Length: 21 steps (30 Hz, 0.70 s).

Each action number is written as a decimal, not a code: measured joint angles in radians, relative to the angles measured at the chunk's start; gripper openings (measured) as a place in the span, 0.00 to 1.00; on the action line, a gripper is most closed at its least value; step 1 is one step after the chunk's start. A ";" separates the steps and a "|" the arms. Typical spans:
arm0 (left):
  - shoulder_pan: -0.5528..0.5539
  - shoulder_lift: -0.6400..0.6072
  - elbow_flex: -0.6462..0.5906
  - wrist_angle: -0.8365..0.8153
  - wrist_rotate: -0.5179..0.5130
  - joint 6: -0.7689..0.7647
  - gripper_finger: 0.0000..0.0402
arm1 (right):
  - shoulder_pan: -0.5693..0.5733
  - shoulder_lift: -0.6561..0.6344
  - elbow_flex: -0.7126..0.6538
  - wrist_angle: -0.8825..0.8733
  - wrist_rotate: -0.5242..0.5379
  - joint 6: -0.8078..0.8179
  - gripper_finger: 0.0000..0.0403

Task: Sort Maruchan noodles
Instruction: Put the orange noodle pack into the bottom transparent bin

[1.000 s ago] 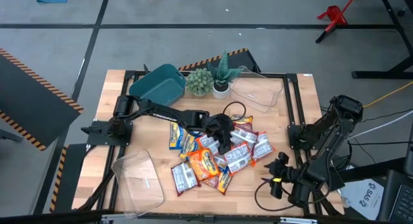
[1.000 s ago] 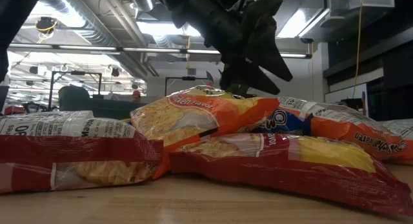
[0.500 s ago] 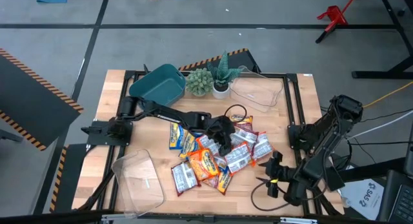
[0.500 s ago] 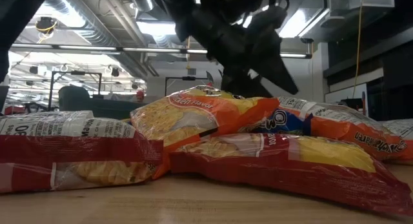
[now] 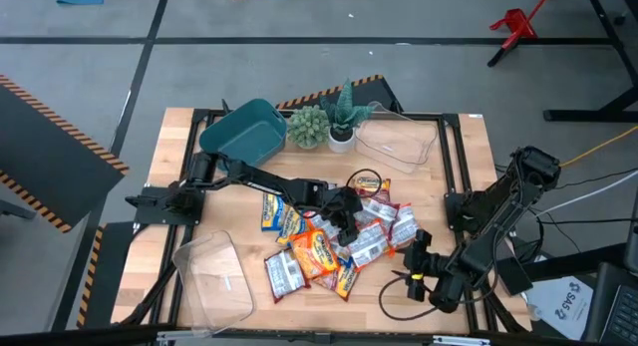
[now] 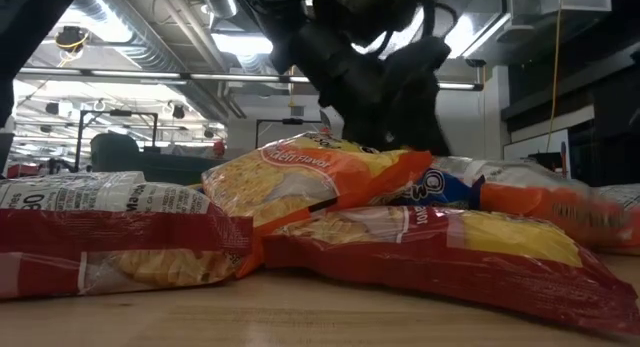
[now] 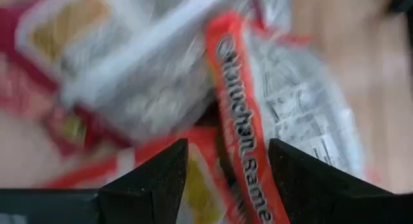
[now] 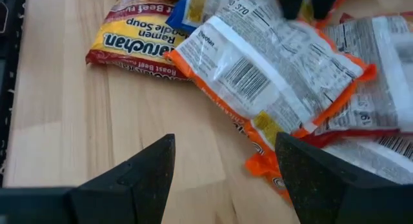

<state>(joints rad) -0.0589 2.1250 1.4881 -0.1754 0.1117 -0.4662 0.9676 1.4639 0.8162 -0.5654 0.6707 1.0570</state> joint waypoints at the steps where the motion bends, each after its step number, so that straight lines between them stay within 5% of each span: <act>1: 0.000 0.005 0.000 -0.008 -0.006 -0.003 0.53 | -0.001 0.000 0.000 0.010 0.001 -0.026 0.63; 12: 0.003 0.016 0.002 -0.073 -0.040 -0.025 0.53 | -0.002 0.015 0.001 0.053 0.071 -0.432 0.63; 21: 0.011 0.017 0.001 -0.078 -0.042 -0.025 0.52 | -0.066 0.183 0.033 0.175 0.063 -0.804 0.63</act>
<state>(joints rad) -0.0479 2.1422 1.4891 -0.2538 0.0700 -0.4911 0.9014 1.6469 0.8494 -0.3907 0.7333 0.2530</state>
